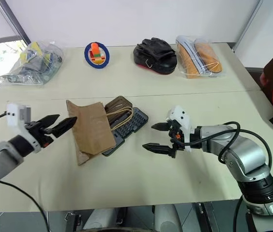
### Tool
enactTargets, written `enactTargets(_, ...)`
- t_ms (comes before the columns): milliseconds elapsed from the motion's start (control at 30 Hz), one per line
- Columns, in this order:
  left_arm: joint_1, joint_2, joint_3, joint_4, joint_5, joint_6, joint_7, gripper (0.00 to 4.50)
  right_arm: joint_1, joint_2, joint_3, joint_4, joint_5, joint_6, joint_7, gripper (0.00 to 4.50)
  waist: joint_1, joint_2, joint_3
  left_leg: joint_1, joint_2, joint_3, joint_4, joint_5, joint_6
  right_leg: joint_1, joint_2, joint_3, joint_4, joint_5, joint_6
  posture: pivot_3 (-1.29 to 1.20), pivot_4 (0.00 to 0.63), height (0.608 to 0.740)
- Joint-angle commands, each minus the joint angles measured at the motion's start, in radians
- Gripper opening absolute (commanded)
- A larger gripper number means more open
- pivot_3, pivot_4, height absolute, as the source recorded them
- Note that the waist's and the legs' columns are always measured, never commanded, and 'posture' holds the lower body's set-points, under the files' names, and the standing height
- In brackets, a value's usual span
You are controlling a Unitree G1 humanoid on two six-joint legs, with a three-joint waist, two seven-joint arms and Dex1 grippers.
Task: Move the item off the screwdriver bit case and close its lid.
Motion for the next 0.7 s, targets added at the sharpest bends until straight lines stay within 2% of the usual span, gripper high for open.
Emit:
enactTargets(33,-0.035,-0.006,-0.012,-0.029,-0.039,0.07,0.15,4.5,-0.022,0.006,-0.007,-0.018,-0.003,-0.019,-0.001,4.45,-0.001,0.0,0.0,0.0,0.0,0.0,0.0,0.0,0.0,0.0,0.0,0.0,0.0,0.0,0.0,0.0,0.15,0.74)
enactTargets(200,-0.121,-0.021,-0.041,0.004,-0.071,0.153,0.294,4.5,-0.051,-0.018,-0.035,-0.061,0.036,0.003,0.026,4.45,0.002,0.0,0.0,0.0,0.0,0.0,0.001,0.0,-0.001,0.0,0.0,0.0,0.001,0.0,0.0,0.0,0.15,0.74)
enactTargets(500,-0.201,-0.033,-0.139,0.043,-0.065,0.258,0.365,4.5,-0.086,-0.032,-0.046,-0.093,0.057,0.007,0.019,4.45,0.004,0.0,0.0,0.0,-0.001,0.0,0.001,0.003,-0.006,0.001,0.0,0.0,0.001,0.0,0.0,0.0,0.15,0.74)
enactTargets(533,-0.201,-0.038,-0.138,0.044,-0.066,0.265,0.375,3.98,-0.084,-0.031,-0.047,-0.096,0.059,0.008,0.014,4.5,0.003,0.0,0.0,0.0,-0.001,0.0,0.001,0.003,-0.006,0.001,0.0,0.0,0.001,0.0,0.0,0.0,0.15,0.74)
enactTargets(600,-0.202,-0.042,-0.137,0.047,-0.055,0.276,0.391,3.23,-0.078,-0.028,-0.05,-0.104,0.064,0.011,0.002,4.5,0.002,0.0,0.0,0.0,-0.001,0.0,0.001,0.003,-0.006,0.0,0.0,0.0,0.001,0.0,0.0,0.0,0.15,0.74)
enactTargets(700,-0.205,-0.046,-0.139,0.053,-0.04,0.278,0.393,1.63,-0.069,-0.026,-0.053,-0.112,0.071,0.014,-0.011,4.5,0.004,0.0,0.0,0.0,-0.001,0.0,0.001,0.004,-0.006,0.0,0.0,0.0,0.002,0.0,0.0,0.0,0.15,0.74)
